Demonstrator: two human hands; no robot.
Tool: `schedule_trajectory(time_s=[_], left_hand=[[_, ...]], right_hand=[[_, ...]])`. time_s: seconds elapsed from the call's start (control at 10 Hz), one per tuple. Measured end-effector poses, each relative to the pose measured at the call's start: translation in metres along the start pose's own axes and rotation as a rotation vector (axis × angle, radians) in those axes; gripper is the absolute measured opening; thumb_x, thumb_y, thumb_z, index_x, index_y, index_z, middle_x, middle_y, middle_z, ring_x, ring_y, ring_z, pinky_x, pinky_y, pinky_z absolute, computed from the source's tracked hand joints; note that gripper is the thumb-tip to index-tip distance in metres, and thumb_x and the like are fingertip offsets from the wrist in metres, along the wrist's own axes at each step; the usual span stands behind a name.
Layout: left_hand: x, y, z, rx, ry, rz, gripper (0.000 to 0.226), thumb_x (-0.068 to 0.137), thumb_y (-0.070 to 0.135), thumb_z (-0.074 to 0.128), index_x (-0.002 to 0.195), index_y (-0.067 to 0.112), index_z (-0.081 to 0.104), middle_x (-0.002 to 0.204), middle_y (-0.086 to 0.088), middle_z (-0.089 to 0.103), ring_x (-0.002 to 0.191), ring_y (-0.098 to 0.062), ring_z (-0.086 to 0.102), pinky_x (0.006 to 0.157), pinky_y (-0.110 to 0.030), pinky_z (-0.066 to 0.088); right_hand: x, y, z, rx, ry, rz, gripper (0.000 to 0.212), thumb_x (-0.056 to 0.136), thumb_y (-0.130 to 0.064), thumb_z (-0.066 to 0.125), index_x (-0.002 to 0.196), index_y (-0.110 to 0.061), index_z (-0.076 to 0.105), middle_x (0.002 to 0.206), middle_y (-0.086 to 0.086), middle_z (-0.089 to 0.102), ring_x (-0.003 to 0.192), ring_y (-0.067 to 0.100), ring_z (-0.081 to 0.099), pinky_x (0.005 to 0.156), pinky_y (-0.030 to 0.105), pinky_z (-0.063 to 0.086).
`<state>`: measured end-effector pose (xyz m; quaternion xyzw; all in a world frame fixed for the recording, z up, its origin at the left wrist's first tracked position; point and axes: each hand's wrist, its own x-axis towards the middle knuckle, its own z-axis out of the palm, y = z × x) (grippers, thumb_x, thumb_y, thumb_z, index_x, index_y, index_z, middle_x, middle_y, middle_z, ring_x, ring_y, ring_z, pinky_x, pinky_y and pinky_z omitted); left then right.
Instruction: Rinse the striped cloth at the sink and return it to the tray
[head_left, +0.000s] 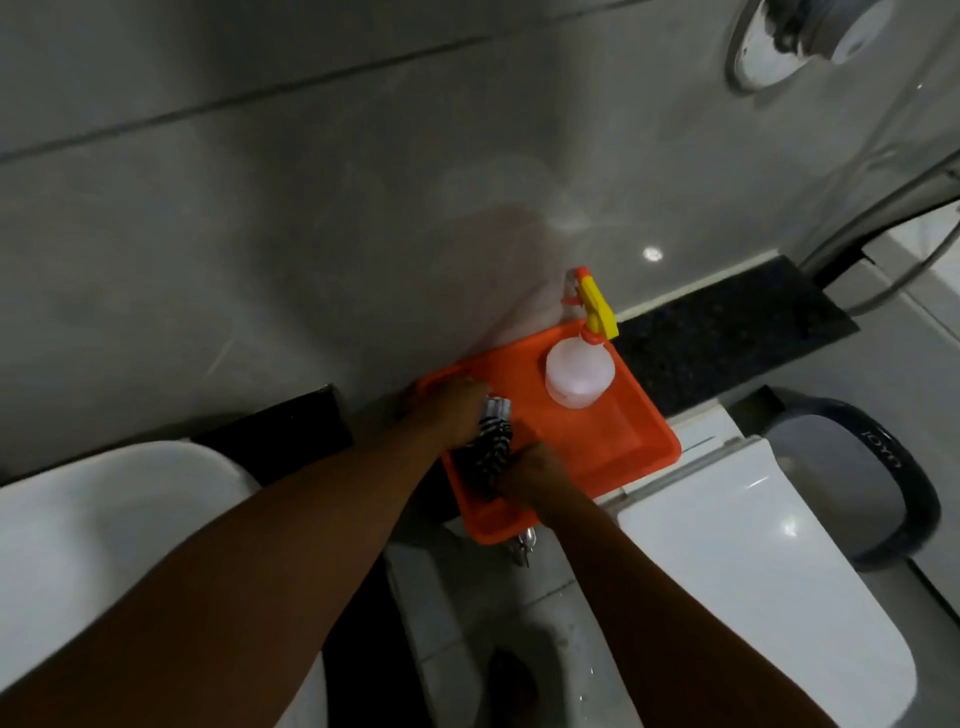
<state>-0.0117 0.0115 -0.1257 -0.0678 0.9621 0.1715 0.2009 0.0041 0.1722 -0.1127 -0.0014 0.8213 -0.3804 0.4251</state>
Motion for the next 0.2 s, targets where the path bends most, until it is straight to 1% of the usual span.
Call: schedule_trajectory(time_s=[0.1, 0.2], left_hand=[[-0.013, -0.004, -0.014, 0.026, 0.022, 0.044, 0.031, 0.089, 0.025, 0.055, 0.118, 0.014, 0.062, 0.129, -0.011, 0.061, 0.117, -0.033, 0.059, 0.099, -0.047, 0.049], [-0.039, -0.009, -0.036, -0.045, 0.083, 0.064, 0.043, 0.09, 0.036, 0.054, 0.126, 0.014, 0.057, 0.139, -0.014, 0.055, 0.127, -0.033, 0.054, 0.103, -0.046, 0.047]], right_hand=[[-0.007, -0.017, 0.002, -0.206, -0.017, 0.0, 0.041, 0.091, -0.016, 0.063, 0.129, -0.005, 0.054, 0.13, 0.019, 0.061, 0.12, 0.03, 0.059, 0.104, 0.037, 0.048], [-0.022, -0.043, 0.005, -0.342, 0.12, -0.1, 0.05, 0.088, -0.019, 0.066, 0.133, -0.007, 0.049, 0.136, 0.017, 0.058, 0.125, 0.031, 0.055, 0.108, 0.038, 0.043]])
